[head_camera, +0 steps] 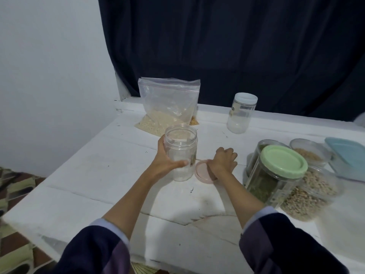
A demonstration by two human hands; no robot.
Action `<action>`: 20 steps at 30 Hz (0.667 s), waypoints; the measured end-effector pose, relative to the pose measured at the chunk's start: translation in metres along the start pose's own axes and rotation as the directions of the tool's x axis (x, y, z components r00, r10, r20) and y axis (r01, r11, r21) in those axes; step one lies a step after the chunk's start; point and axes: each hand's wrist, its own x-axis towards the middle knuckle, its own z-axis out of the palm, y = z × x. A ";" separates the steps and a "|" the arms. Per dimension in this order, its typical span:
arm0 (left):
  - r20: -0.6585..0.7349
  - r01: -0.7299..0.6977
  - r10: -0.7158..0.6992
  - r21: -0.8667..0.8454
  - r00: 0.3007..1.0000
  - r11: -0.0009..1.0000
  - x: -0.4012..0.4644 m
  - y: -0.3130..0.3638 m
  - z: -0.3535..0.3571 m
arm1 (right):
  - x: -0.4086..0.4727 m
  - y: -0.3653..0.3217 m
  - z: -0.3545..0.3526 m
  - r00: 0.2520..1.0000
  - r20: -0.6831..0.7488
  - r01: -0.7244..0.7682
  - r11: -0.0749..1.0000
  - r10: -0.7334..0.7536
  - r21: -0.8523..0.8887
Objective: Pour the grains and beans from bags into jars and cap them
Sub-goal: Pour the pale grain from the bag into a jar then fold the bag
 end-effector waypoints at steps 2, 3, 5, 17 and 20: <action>0.077 0.063 -0.071 0.104 0.994 0.993 -0.004 -0.004 -0.011 | 0.012 -0.020 -0.017 0.999 -0.052 0.010 0.999 -0.008 0.043; 0.094 0.108 -0.126 0.181 0.988 0.978 -0.005 -0.008 -0.020 | 0.020 -0.032 -0.026 0.996 -0.083 0.027 0.998 -0.022 0.050; 0.086 0.177 -0.208 0.281 0.974 0.943 -0.002 -0.014 -0.043 | 0.034 -0.056 -0.045 0.987 -0.148 0.070 0.996 -0.061 0.056; -0.121 0.097 -0.070 0.236 0.990 0.967 0.114 0.074 -0.138 | 0.113 -0.226 -0.092 0.857 0.006 0.514 0.857 -0.514 0.001; -0.155 0.182 -0.148 0.234 0.977 0.955 0.151 0.083 -0.146 | 0.130 -0.257 -0.086 0.818 0.138 0.567 0.823 -0.559 -0.029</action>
